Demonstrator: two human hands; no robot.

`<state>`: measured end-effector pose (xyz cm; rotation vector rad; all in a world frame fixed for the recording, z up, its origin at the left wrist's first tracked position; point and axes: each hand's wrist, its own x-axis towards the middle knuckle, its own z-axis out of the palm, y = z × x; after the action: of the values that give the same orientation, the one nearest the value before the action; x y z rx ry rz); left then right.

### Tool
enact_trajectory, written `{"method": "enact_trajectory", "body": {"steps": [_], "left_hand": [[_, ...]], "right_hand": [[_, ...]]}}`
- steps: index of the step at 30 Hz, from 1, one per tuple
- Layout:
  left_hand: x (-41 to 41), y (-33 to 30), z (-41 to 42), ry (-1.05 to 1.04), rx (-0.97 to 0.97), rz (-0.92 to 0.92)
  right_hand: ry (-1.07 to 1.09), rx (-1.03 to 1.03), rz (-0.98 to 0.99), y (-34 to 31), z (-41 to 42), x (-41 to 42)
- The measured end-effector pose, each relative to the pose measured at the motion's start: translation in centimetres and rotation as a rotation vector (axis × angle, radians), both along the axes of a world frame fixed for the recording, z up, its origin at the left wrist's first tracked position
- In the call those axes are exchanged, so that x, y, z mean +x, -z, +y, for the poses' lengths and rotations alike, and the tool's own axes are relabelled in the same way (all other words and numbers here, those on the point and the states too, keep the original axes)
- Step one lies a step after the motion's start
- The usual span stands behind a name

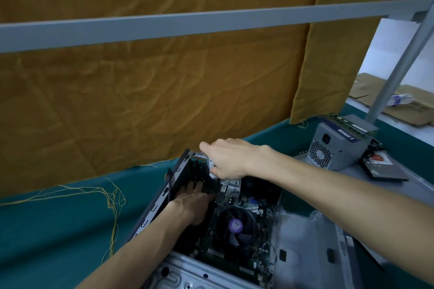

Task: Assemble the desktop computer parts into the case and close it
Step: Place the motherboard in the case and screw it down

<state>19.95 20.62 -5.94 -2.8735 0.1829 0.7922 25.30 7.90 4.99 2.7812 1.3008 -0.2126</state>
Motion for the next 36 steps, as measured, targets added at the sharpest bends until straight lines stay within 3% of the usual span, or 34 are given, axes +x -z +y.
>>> {"method": "enact_trajectory", "body": {"steps": [6,11,23,26,29,33,35,36], "left_hand": [[0.0,0.2,0.1,0.005,0.001,-0.003],[0.1,0.3,0.2,0.015,0.016,-0.013],[0.2,0.2,0.4,-0.039,-0.076,0.013],[-0.5,-0.9,0.5,-0.096,-0.222,-0.015],[-1.4,-2.5,0.5,-0.055,-0.365,-0.178],[-2.6,-4.1,-0.8,0.048,-0.579,-0.611],[-2.5,-4.3,-2.8,0.138,-0.702,-0.756],[-2.3,-4.2,-4.0,0.165,-0.729,-0.8]], "right_hand": [[0.069,0.062,-0.074,0.8,-0.2,-0.3],[0.014,0.032,0.083,0.2,-0.5,-0.5],[0.048,0.057,-0.041,-0.3,-0.9,-1.3],[0.105,0.239,-0.034,-2.3,-2.4,-1.6],[0.305,0.557,0.096,-4.6,-6.6,-1.2],[0.708,1.339,0.766,-3.9,-14.7,-1.0],[0.819,1.567,1.088,-2.2,-17.9,-1.5],[0.829,1.575,1.19,-1.2,-19.2,-1.7]]}}
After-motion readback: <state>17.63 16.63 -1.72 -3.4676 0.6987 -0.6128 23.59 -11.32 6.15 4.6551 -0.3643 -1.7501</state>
